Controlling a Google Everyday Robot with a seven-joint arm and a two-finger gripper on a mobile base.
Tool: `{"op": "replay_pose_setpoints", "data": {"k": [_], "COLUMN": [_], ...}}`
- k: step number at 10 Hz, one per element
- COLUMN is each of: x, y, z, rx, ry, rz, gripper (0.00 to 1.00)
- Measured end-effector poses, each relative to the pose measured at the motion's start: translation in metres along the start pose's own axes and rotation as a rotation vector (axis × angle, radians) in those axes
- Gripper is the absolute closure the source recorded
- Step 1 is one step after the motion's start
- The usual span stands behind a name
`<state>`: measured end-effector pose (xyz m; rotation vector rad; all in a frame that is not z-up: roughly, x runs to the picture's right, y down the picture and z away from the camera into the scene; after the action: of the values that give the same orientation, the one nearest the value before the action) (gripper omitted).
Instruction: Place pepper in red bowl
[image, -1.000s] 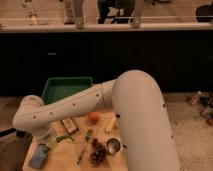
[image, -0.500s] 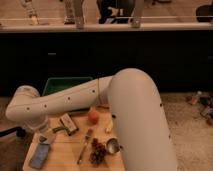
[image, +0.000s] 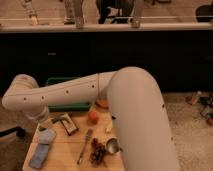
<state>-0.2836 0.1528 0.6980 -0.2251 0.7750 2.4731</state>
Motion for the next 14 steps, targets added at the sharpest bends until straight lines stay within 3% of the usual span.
{"op": "replay_pose_setpoints", "data": {"k": [5, 14], "x": [-0.023, -0.027], "y": [-0.009, -0.008], "z": [-0.004, -0.003], "rx": [-0.009, -0.012], "ry": [-0.026, -0.032], "rz": [0.053, 0.072], "gripper": [1.00, 1.00]}}
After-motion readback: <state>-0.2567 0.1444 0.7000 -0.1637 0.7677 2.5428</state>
